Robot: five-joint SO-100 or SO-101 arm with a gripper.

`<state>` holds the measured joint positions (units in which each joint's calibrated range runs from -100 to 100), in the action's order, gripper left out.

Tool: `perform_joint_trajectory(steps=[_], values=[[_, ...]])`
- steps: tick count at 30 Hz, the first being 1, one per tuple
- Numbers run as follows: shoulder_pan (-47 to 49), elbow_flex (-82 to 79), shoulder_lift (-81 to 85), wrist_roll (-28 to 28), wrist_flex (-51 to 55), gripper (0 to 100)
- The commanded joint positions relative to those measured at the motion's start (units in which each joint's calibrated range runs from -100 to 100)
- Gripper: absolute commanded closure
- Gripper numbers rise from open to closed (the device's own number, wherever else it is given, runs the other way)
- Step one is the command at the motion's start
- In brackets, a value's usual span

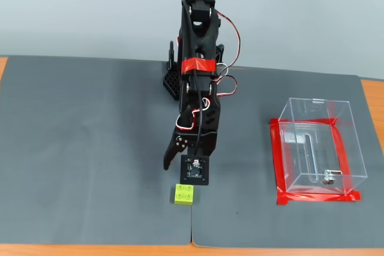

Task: Pick the green lego block and place it into the transparent box

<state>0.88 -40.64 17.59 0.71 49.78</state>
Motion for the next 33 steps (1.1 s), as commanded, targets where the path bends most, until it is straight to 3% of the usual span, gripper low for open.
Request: perform_joint_trajectory(steps=[1, 17, 33], values=[[0.9, 3.2, -0.8, 0.3, -2.9, 68], [2.4, 3.6, -7.7, 0.4, -12.1, 68], [2.4, 10.7, -17.6, 0.4, -11.5, 68]])
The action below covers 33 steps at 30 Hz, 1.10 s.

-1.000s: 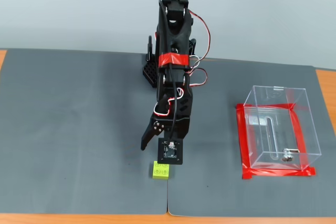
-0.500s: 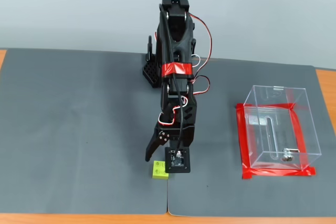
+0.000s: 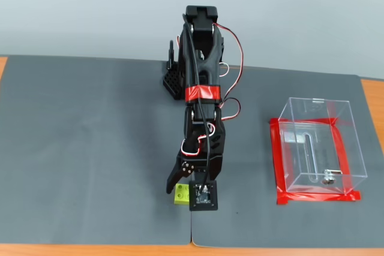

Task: Pick the green lego block and place it into the transparent box

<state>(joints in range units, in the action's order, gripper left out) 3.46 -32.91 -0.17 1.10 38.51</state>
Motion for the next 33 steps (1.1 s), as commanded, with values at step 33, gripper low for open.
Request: perform_joint_trajectory(steps=[33], values=[[-0.7, 2.7, -4.5, 0.1, -0.1, 80]])
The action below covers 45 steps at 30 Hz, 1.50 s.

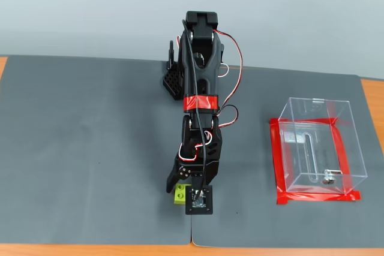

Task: Pick the green lego block and place it into the transparent box

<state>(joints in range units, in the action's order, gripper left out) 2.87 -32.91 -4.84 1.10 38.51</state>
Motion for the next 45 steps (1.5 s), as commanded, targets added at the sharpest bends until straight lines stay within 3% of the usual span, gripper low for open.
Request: perform_joint_trajectory(steps=[1, 5, 45], values=[[-0.1, 2.7, 0.2, 0.1, -0.1, 84], [-0.1, 2.6, 0.2, 0.1, -0.1, 92], [0.7, 14.8, 26.7, -0.4, 13.5, 93]])
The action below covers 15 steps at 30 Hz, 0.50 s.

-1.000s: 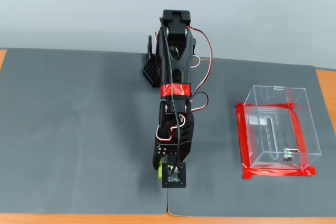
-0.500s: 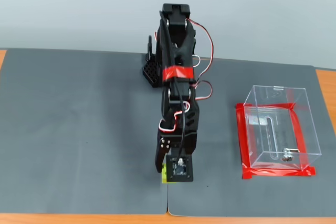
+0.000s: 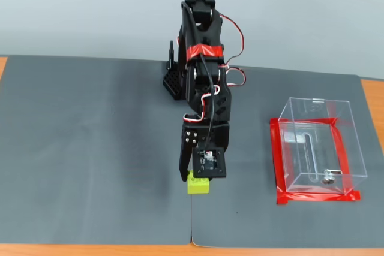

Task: Pick the green lego block and place it into the transparent box

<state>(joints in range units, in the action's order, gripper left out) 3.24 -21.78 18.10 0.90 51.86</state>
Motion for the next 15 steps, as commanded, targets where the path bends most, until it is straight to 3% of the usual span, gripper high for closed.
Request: perform_joint_trajectory(steps=[1, 15], values=[[1.0, 3.6, 3.9, -0.3, 0.1, 93], [13.2, 8.5, 3.7, -0.3, 0.1, 93]])
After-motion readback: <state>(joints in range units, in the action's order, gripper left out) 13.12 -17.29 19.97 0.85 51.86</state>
